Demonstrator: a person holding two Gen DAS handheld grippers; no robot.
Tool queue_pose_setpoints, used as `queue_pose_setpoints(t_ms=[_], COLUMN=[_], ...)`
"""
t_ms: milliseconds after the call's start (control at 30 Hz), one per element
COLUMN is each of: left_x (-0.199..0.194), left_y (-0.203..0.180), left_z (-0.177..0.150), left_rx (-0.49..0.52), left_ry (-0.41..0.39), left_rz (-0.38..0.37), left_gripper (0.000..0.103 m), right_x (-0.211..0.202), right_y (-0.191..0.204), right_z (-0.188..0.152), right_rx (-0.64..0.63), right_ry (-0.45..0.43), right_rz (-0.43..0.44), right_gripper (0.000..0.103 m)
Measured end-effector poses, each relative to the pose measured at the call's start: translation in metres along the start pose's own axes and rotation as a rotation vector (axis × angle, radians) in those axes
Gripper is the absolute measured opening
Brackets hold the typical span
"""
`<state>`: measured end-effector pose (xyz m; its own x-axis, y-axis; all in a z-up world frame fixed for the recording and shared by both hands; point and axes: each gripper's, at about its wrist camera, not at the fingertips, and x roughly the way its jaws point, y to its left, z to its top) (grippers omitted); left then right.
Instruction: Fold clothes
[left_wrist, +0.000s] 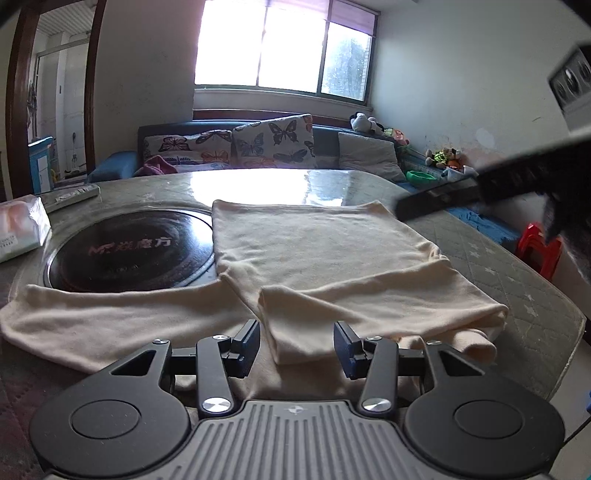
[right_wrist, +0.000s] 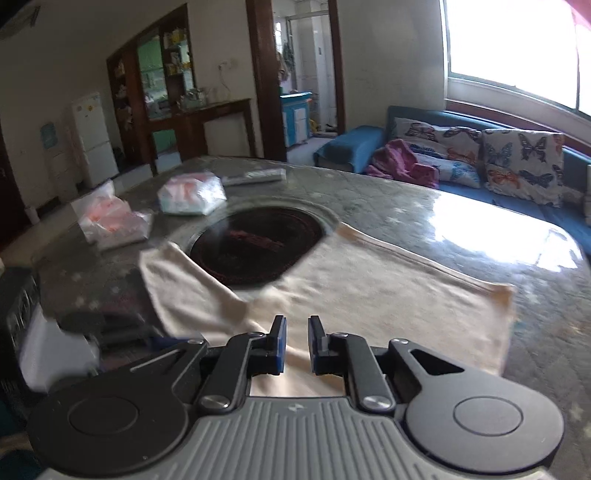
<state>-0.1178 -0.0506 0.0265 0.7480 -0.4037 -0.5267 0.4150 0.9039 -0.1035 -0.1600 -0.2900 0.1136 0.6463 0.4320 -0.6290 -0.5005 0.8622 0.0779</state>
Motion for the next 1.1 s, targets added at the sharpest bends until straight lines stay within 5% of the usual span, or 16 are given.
queue_pose_setpoints(t_ms=[233, 367, 567, 900, 967, 1033, 1100], left_x=[0.013, 0.02, 0.021, 0.02, 0.021, 0.021, 0.018], left_y=[-0.002, -0.004, -0.005, -0.009, -0.01, -0.011, -0.012], left_z=[0.002, 0.0, 0.002, 0.008, 0.008, 0.01, 0.014], left_rx=[0.017, 0.03, 0.04, 0.064, 0.068, 0.064, 0.065], left_ry=[0.042, 0.063, 0.063, 0.067, 0.068, 0.067, 0.049], left_rz=[0.009, 0.018, 0.041, 0.057, 0.062, 0.066, 0.059], left_gripper=[0.045, 0.031, 0.008, 0.006, 0.005, 0.005, 0.005], right_x=[-0.01, -0.012, 0.004, 0.032, 0.032, 0.027, 0.016], right_y=[-0.056, -0.075, -0.08, -0.091, -0.094, -0.099, -0.104], right_z=[-0.048, -0.063, -0.057, -0.05, -0.051, -0.05, -0.049], right_rx=[0.111, 0.125, -0.016, -0.188, -0.186, -0.157, -0.135], right_ry=[0.083, 0.086, 0.07, 0.136, 0.143, 0.138, 0.115], right_rz=[-0.17, -0.202, -0.143, -0.03, -0.025, -0.03, -0.043], right_gripper=[0.012, 0.014, 0.024, 0.031, 0.023, 0.002, 0.001])
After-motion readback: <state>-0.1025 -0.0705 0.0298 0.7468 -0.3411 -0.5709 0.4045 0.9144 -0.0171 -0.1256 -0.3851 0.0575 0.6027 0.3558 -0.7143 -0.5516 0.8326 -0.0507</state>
